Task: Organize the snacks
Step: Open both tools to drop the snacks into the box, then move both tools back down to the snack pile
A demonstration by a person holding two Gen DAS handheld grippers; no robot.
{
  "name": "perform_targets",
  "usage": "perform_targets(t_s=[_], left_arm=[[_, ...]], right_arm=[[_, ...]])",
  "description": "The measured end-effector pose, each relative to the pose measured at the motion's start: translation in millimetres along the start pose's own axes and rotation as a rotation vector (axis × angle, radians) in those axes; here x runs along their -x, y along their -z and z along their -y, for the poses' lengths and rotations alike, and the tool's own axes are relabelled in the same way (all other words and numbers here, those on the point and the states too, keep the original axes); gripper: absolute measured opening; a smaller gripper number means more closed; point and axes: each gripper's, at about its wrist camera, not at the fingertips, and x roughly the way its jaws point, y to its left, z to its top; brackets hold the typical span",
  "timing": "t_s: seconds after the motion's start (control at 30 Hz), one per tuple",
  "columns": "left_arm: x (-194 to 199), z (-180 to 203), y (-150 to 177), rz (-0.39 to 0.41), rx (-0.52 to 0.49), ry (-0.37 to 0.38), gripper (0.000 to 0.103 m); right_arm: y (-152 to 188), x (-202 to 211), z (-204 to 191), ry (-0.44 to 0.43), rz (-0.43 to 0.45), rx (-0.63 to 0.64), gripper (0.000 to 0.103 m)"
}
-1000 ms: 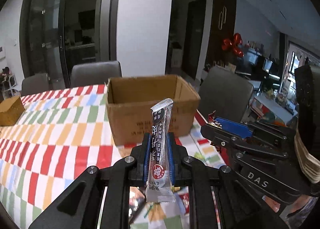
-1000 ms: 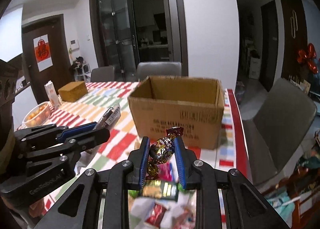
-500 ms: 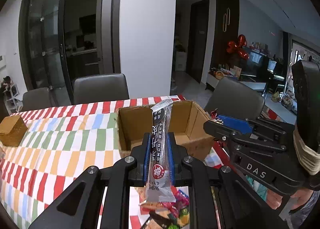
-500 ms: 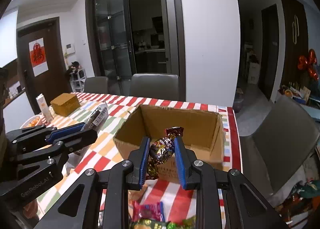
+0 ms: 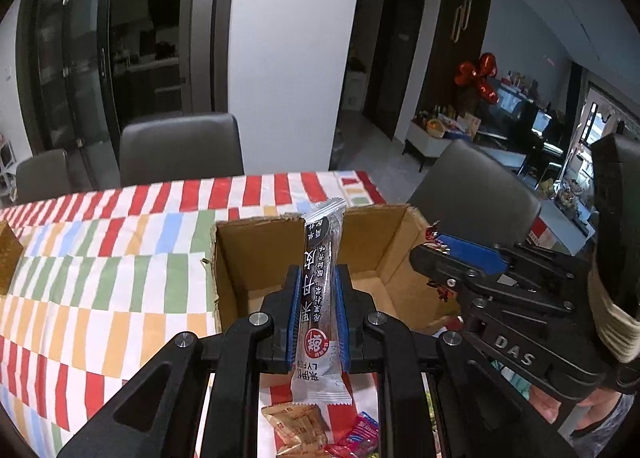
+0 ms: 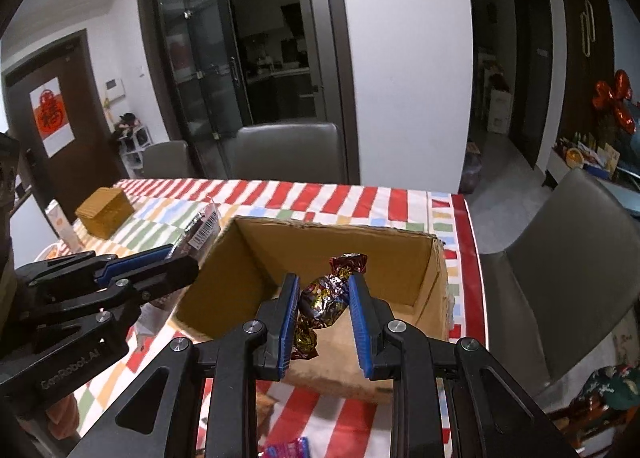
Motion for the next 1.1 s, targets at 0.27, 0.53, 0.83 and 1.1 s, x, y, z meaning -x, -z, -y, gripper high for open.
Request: perform_targets(t_s=[0.27, 0.53, 0.83, 1.1], left_arm=[[-24.2, -1.7, -5.5, -0.035, 0.005, -0.042, 0.029], [5.1, -4.2, 7.8, 0.016, -0.001, -0.109, 0.051], [65.7, 5.0, 41.3, 0.1, -0.017, -0.124, 0.062], [107.0, 21.3, 74.6, 0.139, -0.057, -0.12, 0.065]], right_arm=[[-0.3, -22.1, 7.8, 0.009, -0.039, -0.014, 0.027], [9.7, -9.9, 4.6, 0.04, -0.024, -0.009, 0.042], [38.6, 41.3, -16.9, 0.033, 0.044, 0.042, 0.042], [68.7, 85.2, -33.5, 0.009, 0.087, 0.062, 0.042]])
